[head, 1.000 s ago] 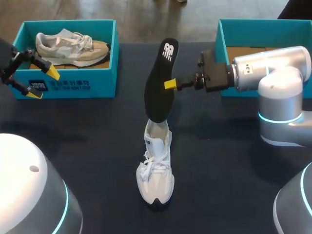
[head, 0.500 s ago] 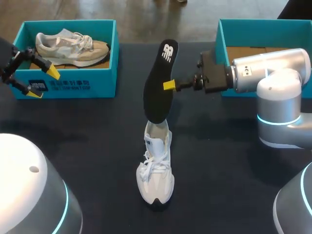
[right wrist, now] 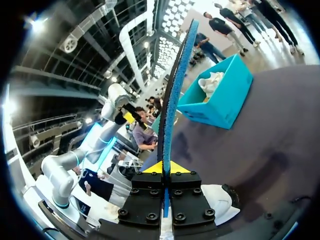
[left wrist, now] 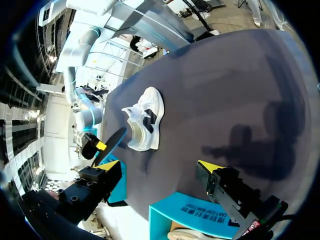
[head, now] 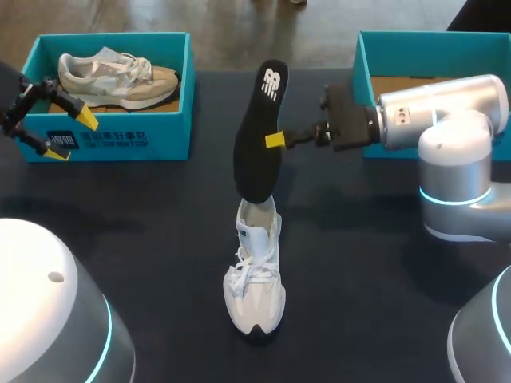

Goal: Take the shoe out of the shoebox, open the shoe tongue, remove and reinsert the insole, then place the shoe into the shoebox

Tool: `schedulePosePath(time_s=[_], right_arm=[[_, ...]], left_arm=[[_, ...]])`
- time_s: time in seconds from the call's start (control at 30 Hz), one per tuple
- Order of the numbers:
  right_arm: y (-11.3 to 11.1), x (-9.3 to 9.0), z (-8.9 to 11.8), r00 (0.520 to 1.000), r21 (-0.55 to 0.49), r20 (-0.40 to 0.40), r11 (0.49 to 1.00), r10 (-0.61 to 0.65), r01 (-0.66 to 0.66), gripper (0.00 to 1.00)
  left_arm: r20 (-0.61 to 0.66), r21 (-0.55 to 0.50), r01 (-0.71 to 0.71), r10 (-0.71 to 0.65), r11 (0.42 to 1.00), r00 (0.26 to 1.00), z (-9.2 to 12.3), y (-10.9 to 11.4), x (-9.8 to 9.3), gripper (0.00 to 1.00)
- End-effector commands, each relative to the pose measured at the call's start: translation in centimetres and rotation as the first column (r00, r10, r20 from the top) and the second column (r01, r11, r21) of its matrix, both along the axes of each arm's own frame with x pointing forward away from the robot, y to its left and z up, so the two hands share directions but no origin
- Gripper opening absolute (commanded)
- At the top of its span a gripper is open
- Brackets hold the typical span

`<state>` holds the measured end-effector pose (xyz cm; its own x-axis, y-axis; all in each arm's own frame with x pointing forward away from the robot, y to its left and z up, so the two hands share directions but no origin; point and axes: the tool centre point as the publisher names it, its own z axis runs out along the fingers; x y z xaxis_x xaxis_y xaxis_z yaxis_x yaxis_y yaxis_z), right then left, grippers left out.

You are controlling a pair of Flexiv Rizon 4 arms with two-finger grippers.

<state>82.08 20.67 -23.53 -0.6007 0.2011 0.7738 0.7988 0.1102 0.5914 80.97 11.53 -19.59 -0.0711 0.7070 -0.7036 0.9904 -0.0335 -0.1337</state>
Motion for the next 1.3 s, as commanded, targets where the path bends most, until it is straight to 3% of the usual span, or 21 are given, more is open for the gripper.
schedulePosePath(time_s=[0.03,0.6,1.3], right_arm=[[0.7,0.1,0.1,1.0,-0.015,0.002,1.0,-0.005,0.005,0.0],[0.7,1.0,-1.4,0.977,-0.052,0.215,0.999,0.009,0.002,0.0],[0.4,1.0,-1.9,0.966,-0.097,0.255,0.995,0.049,-0.025,0.0]], left_arm=[[0.001,0.001,0.001,-0.001,1.0,1.0,0.0,0.0,0.0,1.0],[0.001,0.001,0.001,-0.001,1.0,1.0,0.0,0.0,0.0,1.0],[0.001,0.001,0.001,-0.001,1.0,1.0,0.0,0.0,0.0,1.0]])
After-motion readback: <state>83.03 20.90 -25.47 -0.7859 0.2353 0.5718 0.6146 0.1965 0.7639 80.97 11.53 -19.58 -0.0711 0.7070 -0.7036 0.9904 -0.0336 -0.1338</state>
